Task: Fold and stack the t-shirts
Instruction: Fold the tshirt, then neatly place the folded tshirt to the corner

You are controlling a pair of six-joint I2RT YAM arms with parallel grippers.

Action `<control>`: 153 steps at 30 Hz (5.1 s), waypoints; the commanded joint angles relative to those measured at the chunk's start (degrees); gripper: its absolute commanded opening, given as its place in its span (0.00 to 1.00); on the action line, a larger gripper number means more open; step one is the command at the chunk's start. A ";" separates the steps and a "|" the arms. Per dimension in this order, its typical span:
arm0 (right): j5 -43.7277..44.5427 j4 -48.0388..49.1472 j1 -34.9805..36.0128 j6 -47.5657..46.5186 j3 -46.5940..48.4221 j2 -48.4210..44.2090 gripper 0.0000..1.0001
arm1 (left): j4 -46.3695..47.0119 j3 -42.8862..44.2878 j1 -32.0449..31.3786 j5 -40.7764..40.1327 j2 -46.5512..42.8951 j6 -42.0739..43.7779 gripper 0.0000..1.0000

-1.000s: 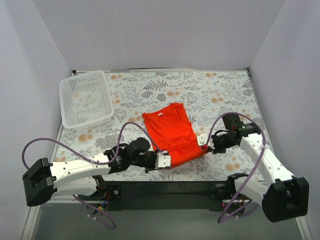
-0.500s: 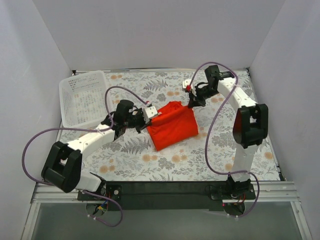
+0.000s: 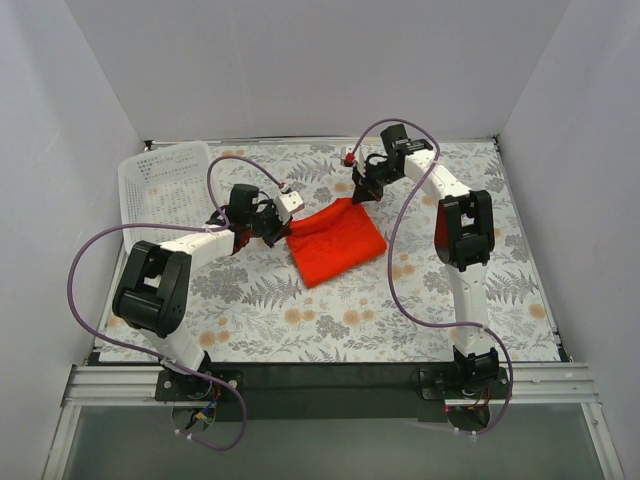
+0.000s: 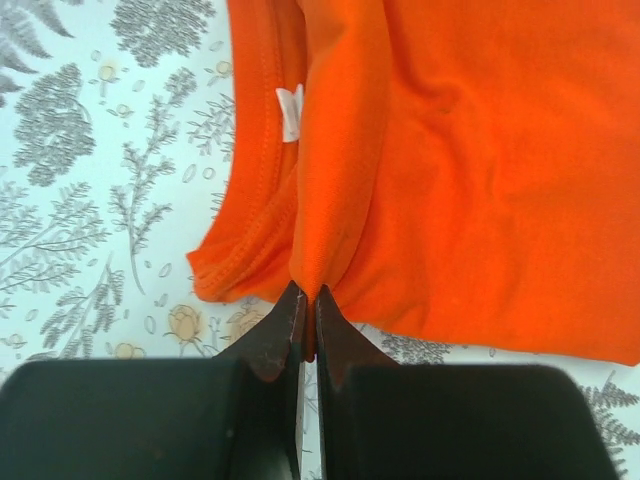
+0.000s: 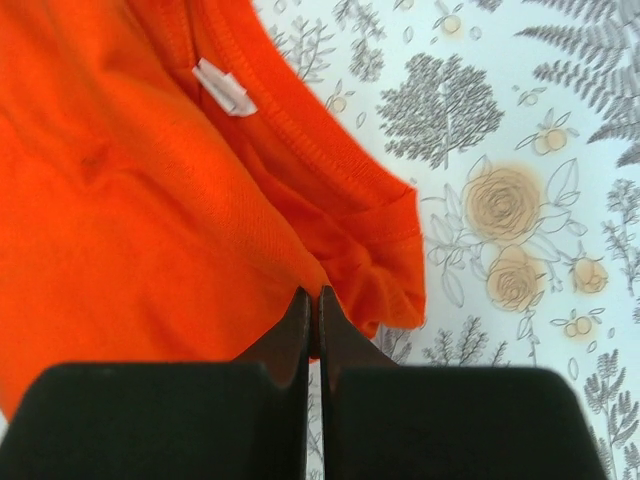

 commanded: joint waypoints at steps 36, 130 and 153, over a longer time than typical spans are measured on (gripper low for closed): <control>-16.42 35.71 0.98 39.18 -30.17 -16.72 0.86 | 0.36 7.26 -1.52 -11.19 -3.22 -43.51 0.67; 8.11 22.08 -5.17 45.25 -30.44 -13.20 0.98 | 10.22 3.95 5.42 -6.94 -22.58 -51.26 0.67; 6.09 23.67 -11.93 47.46 -30.70 -11.17 0.01 | -11.15 -23.06 5.86 -7.74 -64.21 -55.57 0.67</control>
